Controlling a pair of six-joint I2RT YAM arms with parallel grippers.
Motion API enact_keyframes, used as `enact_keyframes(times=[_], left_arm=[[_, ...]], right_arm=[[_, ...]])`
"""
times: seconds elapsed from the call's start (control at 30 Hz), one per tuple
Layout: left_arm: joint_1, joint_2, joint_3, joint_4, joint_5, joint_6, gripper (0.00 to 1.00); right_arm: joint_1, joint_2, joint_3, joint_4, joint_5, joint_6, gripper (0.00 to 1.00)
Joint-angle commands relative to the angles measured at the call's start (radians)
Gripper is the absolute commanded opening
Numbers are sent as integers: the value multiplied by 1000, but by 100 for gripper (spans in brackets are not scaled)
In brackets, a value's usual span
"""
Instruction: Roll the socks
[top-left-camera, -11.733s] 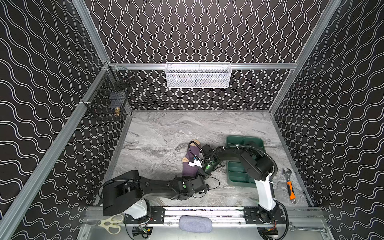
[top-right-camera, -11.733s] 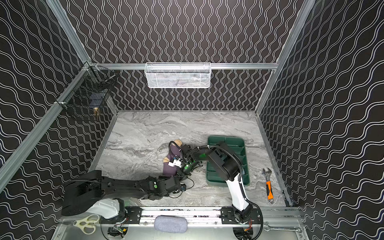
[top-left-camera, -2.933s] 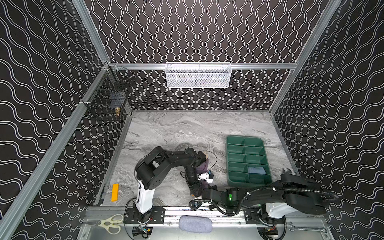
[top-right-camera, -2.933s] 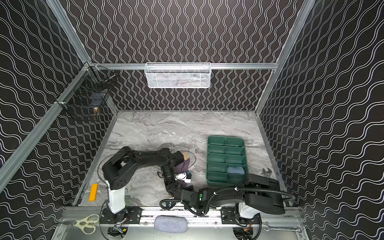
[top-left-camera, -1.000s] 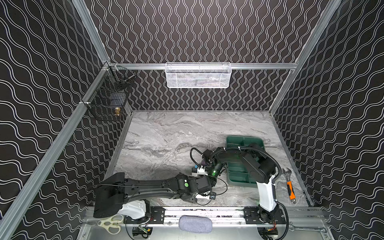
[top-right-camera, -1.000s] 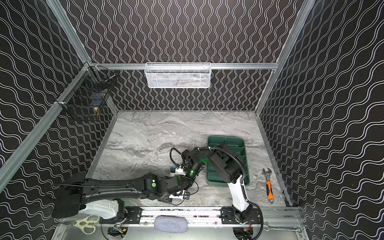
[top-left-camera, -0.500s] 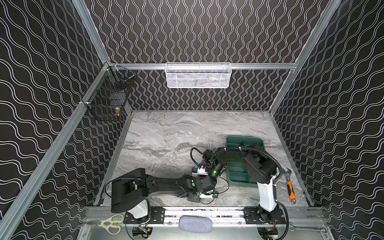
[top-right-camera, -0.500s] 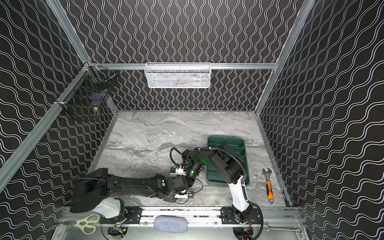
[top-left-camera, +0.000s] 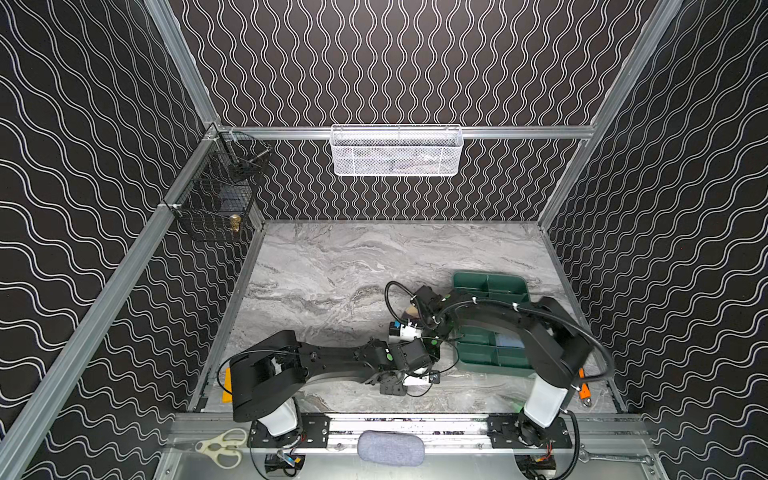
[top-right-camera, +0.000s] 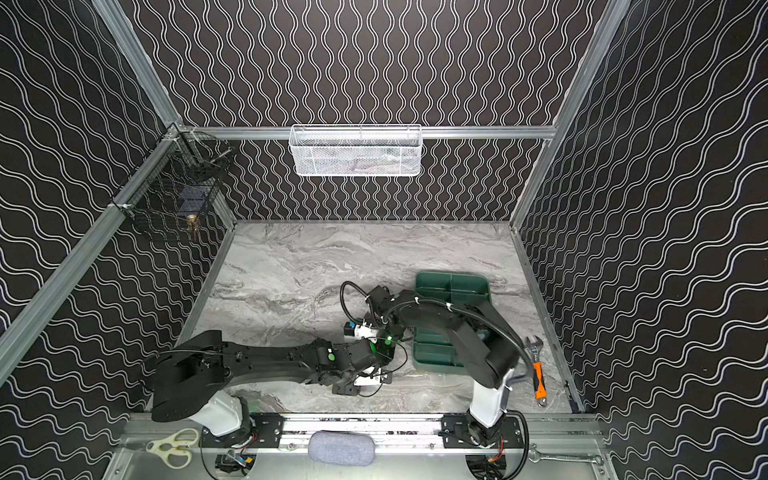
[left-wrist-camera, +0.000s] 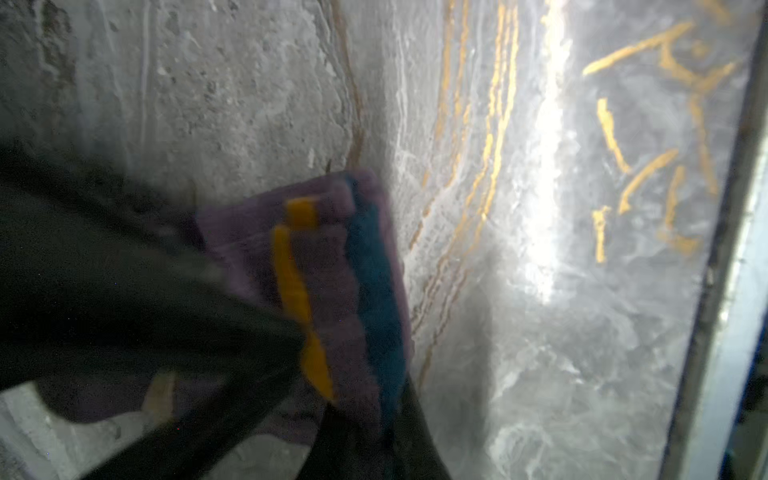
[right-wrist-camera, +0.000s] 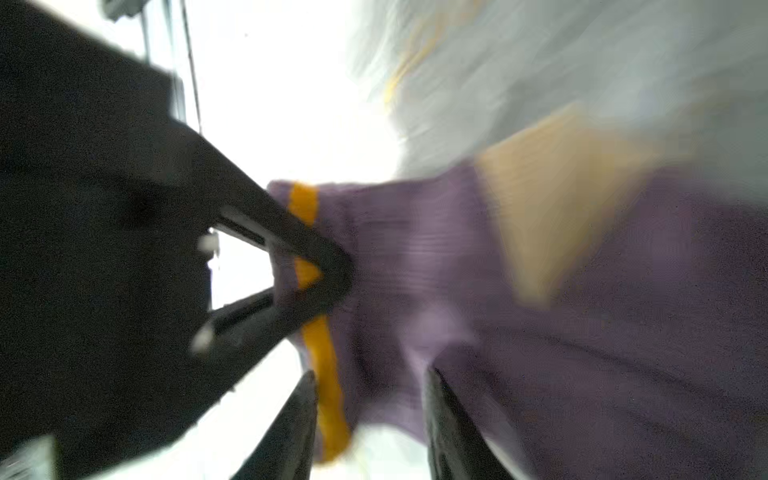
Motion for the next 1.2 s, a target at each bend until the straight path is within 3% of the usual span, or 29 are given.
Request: enact_keyframes(times=[0.0, 0.1, 0.27, 0.33, 0.4, 0.47, 0.53, 0.63, 0.77, 0.8, 0.87, 0.93, 1.03, 1.17], left_arm=[[19, 43, -8, -119, 110, -16, 0], [34, 62, 10, -136, 130, -21, 0], [75, 116, 87, -217, 188, -43, 0], [107, 136, 112, -246, 235, -43, 0], [150, 165, 132, -274, 293, -36, 0], [188, 216, 161, -312, 352, -18, 0], [208, 269, 190, -345, 382, -2, 0], [245, 339, 239, -365, 415, -10, 0], [277, 400, 288, -363, 433, -35, 0], [285, 416, 299, -359, 426, -42, 0], [303, 449, 321, -362, 432, -42, 0], [319, 485, 341, -359, 420, -50, 0], [332, 525, 362, -346, 397, -59, 0], [337, 542, 364, -312, 366, -71, 0]], right_arm=[[-14, -110, -7, 94, 156, -19, 45], [-83, -238, -8, 177, 248, 18, 46], [-237, -459, 3, 375, 495, 190, 46], [-249, -560, -39, 509, 631, 284, 46], [-249, -672, -85, 617, 680, 362, 46], [-249, -793, -181, 709, 691, 486, 59], [-249, -913, -236, 718, 642, 578, 69], [-249, -1049, -315, 718, 458, 578, 65], [-239, -1115, -344, 469, 143, 378, 58], [-218, -1113, -350, 380, 122, 317, 56], [-139, -1113, -370, 257, 200, 237, 55], [12, -1129, -418, 187, 395, 147, 56], [234, -1144, -473, 146, 618, 72, 56], [452, -1121, -521, 146, 722, 39, 52]])
